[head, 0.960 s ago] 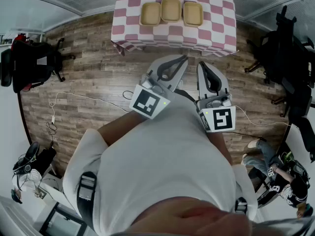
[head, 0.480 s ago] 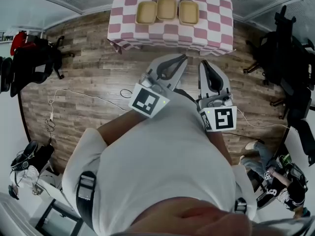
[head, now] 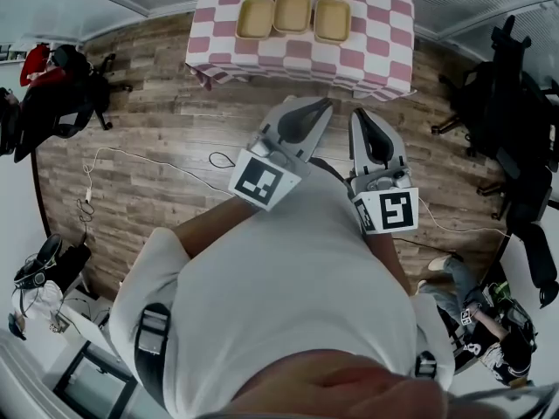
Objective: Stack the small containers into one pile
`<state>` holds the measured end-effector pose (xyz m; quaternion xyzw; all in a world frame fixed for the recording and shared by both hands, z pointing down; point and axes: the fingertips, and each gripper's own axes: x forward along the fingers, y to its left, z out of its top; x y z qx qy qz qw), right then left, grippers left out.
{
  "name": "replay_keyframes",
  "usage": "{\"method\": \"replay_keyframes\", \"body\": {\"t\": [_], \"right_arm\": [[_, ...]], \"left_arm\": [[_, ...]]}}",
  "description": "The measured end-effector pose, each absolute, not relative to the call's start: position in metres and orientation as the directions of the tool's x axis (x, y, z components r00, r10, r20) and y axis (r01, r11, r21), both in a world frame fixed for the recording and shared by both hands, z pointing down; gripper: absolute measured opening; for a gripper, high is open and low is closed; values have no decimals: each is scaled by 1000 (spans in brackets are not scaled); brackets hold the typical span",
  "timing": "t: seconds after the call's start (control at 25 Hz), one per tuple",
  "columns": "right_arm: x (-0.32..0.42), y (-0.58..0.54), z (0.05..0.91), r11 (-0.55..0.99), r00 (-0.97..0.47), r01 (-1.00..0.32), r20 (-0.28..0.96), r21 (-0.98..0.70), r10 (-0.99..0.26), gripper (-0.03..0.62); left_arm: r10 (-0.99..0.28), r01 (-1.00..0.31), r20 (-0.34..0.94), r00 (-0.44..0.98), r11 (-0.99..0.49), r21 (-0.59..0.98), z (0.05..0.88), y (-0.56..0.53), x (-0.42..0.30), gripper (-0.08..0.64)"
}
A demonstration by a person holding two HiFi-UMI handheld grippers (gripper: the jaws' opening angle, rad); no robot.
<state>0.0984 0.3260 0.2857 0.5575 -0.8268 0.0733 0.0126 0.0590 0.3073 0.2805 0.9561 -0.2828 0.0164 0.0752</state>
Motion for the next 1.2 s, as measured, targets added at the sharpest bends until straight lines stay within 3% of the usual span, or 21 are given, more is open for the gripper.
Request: {"method": "replay_keyframes", "body": {"t": [0.36,1.2], "right_arm": [[94,276,293,396,-409,-910,115,-119,-905,32],[61,59,296,385,-393,-920,157,-78,-906,32]], "left_arm": [[-560,-565,80,825,-814,136,288,261,58,40],[-548,-546,48,835,-815,193,289,43,27,41]]}}
